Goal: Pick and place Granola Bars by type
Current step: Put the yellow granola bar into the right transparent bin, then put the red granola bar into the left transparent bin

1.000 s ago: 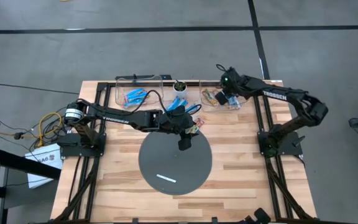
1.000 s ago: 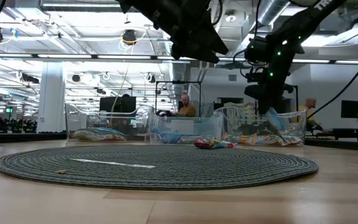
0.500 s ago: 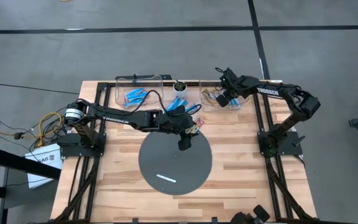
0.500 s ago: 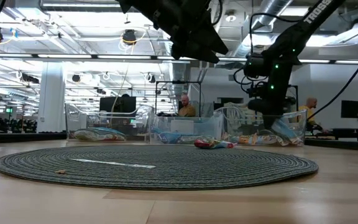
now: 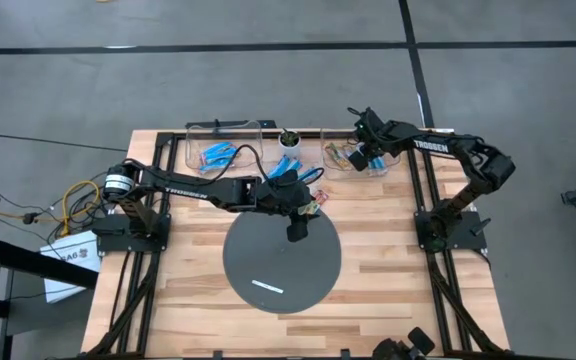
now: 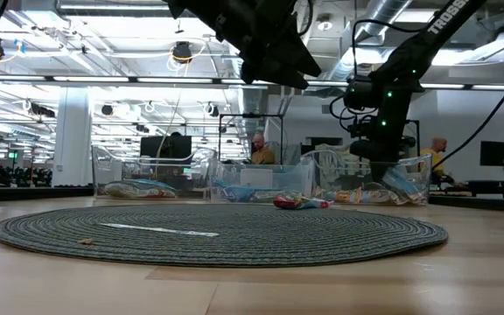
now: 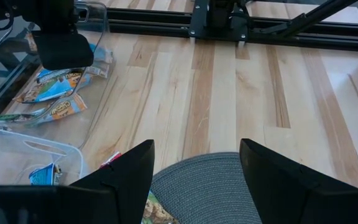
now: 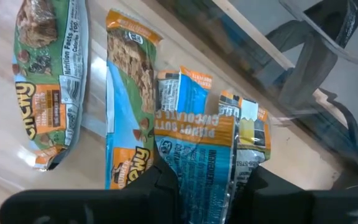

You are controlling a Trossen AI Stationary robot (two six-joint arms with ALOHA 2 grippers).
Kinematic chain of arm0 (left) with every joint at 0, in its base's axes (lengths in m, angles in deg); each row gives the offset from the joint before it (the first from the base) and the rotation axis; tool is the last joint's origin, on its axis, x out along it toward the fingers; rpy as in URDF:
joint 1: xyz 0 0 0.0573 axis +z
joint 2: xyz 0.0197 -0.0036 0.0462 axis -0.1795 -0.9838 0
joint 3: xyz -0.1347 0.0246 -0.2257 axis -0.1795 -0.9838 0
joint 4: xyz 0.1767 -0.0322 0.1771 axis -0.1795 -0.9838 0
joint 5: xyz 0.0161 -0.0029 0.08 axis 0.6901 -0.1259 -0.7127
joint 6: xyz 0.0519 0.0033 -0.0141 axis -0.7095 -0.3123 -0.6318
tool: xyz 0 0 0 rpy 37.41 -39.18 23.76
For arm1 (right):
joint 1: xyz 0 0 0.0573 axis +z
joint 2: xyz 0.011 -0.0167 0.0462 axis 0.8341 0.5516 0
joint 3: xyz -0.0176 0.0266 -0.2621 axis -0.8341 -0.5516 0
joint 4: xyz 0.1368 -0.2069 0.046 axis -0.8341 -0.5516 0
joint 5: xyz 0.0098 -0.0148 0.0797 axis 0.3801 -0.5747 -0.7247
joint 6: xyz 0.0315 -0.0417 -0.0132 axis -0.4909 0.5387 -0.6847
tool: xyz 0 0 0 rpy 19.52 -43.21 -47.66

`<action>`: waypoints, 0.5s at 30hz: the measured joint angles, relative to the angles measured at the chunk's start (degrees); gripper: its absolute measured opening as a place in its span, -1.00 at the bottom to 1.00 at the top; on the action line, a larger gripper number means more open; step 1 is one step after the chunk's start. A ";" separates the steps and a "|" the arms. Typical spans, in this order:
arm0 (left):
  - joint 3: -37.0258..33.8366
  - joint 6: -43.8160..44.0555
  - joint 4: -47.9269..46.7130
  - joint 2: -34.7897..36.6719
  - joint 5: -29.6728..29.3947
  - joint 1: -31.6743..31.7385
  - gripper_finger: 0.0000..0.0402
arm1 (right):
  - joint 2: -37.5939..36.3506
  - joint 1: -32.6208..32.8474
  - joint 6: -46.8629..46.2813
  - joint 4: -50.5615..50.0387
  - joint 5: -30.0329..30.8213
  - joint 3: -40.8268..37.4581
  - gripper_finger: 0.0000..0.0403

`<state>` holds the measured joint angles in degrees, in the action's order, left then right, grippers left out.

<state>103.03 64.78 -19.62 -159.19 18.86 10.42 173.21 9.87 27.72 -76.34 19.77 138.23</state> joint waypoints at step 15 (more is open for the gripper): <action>0.00 0.10 -0.28 0.02 0.00 0.00 0.15 | -0.02 0.00 -0.32 0.04 0.25 -0.02 -0.27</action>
<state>103.03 64.88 -19.89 -159.17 18.86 10.42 173.19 9.87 27.41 -76.30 20.02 138.21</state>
